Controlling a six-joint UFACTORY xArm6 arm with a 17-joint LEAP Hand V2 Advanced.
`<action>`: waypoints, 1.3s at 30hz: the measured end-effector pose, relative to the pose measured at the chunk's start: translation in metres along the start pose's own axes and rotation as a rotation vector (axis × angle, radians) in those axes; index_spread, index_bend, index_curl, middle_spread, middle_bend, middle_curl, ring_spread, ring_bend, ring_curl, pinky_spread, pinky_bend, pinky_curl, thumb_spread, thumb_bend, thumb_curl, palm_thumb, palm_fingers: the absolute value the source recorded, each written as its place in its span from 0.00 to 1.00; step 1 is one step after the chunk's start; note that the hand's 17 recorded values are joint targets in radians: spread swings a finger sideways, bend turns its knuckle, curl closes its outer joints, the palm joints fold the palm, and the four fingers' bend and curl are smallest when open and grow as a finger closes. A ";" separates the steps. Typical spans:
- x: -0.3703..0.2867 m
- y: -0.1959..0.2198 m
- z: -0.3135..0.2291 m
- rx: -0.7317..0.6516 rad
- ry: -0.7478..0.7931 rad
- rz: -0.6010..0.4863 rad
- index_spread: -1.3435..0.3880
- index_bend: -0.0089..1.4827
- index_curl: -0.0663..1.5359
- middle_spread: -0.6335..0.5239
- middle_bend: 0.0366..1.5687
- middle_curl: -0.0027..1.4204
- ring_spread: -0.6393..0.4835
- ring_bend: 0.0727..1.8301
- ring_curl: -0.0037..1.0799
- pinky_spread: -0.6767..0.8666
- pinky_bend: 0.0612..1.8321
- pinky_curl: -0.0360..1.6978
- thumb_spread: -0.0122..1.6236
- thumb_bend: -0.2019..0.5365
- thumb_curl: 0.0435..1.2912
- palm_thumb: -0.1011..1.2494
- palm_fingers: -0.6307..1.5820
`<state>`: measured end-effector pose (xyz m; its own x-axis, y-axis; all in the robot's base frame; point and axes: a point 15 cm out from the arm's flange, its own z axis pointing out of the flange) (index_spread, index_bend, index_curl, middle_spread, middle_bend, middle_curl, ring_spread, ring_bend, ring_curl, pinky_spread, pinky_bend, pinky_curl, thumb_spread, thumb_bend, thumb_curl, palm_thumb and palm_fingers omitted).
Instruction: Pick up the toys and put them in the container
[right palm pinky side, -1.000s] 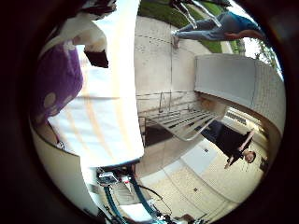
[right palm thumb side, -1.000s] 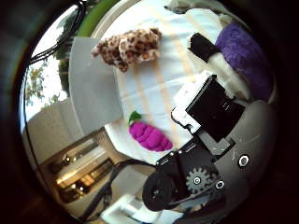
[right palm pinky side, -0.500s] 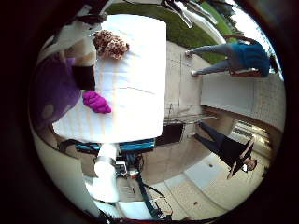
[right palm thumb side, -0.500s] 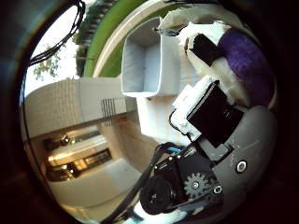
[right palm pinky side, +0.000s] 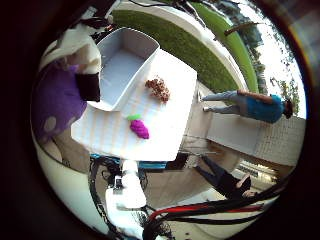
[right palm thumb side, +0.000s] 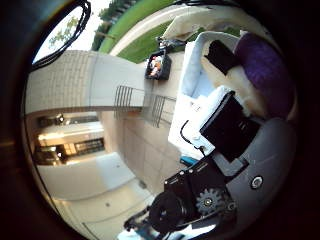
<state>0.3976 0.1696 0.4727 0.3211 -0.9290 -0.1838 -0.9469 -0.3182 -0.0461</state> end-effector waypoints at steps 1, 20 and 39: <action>-0.003 -0.015 0.011 0.010 -0.002 -0.004 0.22 0.51 0.03 0.32 0.72 0.77 0.46 0.77 0.77 0.53 0.86 0.47 0.77 0.25 0.42 0.79 0.67; 0.028 -0.104 0.159 -0.098 -0.009 -0.025 0.52 0.46 0.10 0.54 0.16 0.44 0.77 0.38 0.44 0.68 0.58 0.37 0.74 0.23 0.33 0.60 0.20; 0.066 0.005 0.055 -0.153 -0.019 -0.042 0.61 0.13 0.15 0.66 0.10 0.25 0.84 0.21 0.30 0.75 0.37 0.22 0.71 0.23 0.27 0.56 0.30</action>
<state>0.4128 0.1174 0.4066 0.3586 -0.9111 -0.2035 -0.9187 -0.3830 0.0960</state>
